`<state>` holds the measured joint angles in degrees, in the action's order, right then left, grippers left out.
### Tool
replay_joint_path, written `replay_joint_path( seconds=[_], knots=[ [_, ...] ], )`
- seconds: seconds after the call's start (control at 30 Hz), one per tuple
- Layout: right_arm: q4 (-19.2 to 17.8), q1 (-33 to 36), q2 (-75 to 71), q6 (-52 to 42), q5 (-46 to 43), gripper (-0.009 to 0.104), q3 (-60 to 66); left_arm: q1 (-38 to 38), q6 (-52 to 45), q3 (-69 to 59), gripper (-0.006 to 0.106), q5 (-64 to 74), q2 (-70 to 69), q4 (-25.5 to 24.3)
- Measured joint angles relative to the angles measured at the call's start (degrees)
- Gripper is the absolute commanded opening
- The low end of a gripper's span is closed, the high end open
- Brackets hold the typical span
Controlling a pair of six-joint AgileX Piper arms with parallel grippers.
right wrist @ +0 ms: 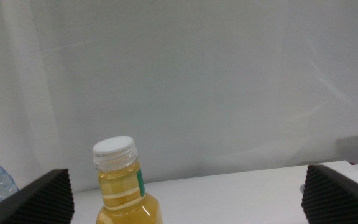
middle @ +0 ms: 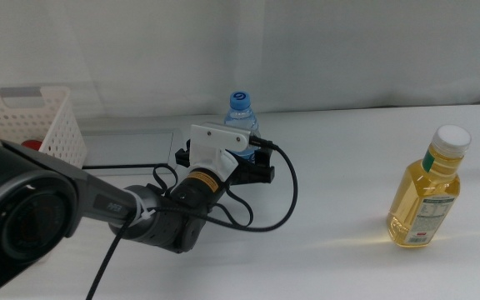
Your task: Use arms to grab the bottles and put them into the dustbin to the left of the table.
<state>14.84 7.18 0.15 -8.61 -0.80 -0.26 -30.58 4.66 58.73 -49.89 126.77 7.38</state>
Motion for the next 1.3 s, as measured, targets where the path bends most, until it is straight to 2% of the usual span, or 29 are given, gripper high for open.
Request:
replay_joint_path(
  seconds=[0.17, 0.27, 0.4, 0.43, 0.47, 0.53, 0.57, 0.87, 1.13, 1.3],
  knots=[
    [0.0, 0.0, 0.0, 0.0, 0.0, 0.103, 0.0, 0.12, 0.05, 2.83, 0.09, 1.77, 1.15, 2.99],
    [0.0, 0.0, 0.0, 0.0, 0.0, 0.103, 0.0, 0.12, 0.05, 4.03, 0.08, 3.59, 1.44, 3.09],
    [0.0, 0.0, 0.0, 0.0, 0.0, 0.103, 0.0, 0.12, -0.07, 5.17, 0.045, 6.62, 1.86, 3.09],
    [0.0, 0.0, 0.0, 0.0, 0.0, 0.103, 0.0, 0.12, -0.07, 5.52, 0.028, 7.14, 1.86, 3.1],
    [0.0, 0.0, 0.0, 0.0, 0.0, 0.103, 0.0, 0.12, -0.07, 5.56, 0.018, 7.32, 1.86, 3.1],
    [0.0, 0.0, 0.0, 0.0, 0.0, 0.103, 0.0, 0.23, -0.07, 5.9, 0.002, 7.84, 1.86, 3.21],
    [0.0, 0.0, 0.0, 0.0, 0.0, 0.103, 0.0, 0.23, -0.07, 6.05, -0.003, 7.93, 1.86, 3.21],
    [0.0, 0.0, 0.0, 0.0, 0.0, 0.103, 0.0, 1.1, -4.29, 5.84, -0.003, 17.64, -4.56, 3.33],
    [0.0, 0.0, 0.0, 0.0, 0.0, 0.103, 0.0, 5.95, -11.52, 5.84, -0.003, 28.73, -22.03, 3.44],
    [0.0, 0.0, 0.0, 0.0, 0.0, 0.103, 0.0, 11.64, -15.59, 5.84, -0.003, 40.79, -33.7, 3.44]
  ],
)
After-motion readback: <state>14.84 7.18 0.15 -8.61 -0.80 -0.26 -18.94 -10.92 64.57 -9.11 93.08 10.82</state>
